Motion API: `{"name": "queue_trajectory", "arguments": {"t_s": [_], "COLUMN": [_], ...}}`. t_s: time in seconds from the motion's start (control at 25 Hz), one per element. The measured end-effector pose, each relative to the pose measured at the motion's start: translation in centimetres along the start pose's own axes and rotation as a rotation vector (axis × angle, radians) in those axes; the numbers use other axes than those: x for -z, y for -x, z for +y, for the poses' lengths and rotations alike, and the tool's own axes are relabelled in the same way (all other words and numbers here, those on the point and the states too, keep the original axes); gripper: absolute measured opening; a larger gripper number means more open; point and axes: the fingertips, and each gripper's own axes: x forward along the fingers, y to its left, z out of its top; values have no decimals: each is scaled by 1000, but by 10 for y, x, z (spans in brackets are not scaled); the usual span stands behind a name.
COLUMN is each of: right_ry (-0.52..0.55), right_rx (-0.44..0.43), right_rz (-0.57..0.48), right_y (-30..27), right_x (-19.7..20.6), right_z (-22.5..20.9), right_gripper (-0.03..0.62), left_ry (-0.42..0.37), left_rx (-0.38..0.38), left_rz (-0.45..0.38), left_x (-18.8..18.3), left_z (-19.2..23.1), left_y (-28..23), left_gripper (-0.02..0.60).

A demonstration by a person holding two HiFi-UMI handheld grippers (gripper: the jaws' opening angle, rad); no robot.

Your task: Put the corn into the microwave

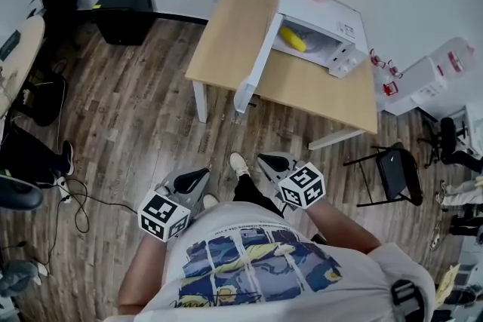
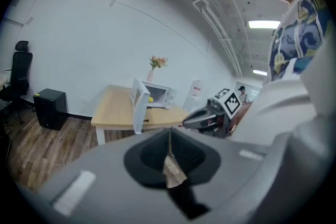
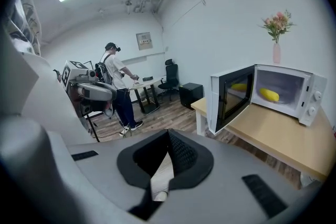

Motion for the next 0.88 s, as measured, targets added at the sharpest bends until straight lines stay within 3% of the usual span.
{"name": "queue_trajectory", "arguments": {"t_s": [0.88], "right_ry": [66], "right_rx": [-84], "right_rz": [-61], "right_y": [5], "right_x": [-14], "right_z": [47], "right_gripper": [9], "left_ry": [51], "left_rx": [-27], "left_rz": [-11], "left_x": [19], "left_z": [-10], "left_y": [24], "left_gripper": [17]}}
